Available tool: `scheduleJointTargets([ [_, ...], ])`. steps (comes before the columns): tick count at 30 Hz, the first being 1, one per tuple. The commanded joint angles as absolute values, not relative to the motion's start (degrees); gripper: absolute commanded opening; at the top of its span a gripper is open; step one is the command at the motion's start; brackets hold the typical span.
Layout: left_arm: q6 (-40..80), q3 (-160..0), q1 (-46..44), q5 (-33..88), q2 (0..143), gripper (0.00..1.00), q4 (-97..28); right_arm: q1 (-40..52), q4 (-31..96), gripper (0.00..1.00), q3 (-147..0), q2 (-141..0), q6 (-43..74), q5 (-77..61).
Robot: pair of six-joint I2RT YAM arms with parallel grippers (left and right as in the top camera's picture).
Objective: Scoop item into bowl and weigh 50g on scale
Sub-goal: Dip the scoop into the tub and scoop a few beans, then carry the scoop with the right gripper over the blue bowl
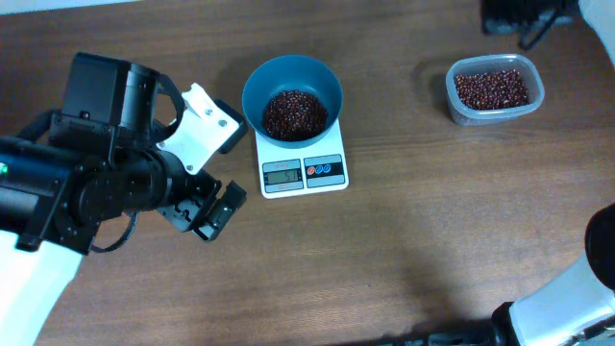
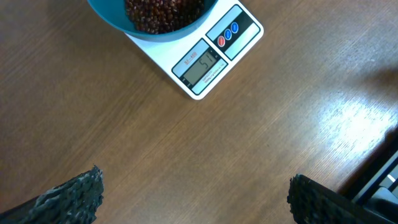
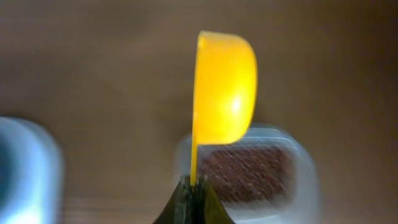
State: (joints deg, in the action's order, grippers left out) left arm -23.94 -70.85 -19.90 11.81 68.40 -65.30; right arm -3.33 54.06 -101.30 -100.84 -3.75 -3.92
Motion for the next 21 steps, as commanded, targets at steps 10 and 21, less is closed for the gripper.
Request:
scheduleJointTargets([
  [10, -23.20, -71.61, -19.70, 12.45, 68.12, 0.99, -65.25, 15.57, 51.77, 0.04, -101.78, -104.90, -10.85, -16.23],
  [21, -23.20, -71.61, -19.70, 12.45, 68.12, 0.99, -65.25, 24.43, 54.41, 0.04, -101.65, -110.54, -17.82, -8.05],
])
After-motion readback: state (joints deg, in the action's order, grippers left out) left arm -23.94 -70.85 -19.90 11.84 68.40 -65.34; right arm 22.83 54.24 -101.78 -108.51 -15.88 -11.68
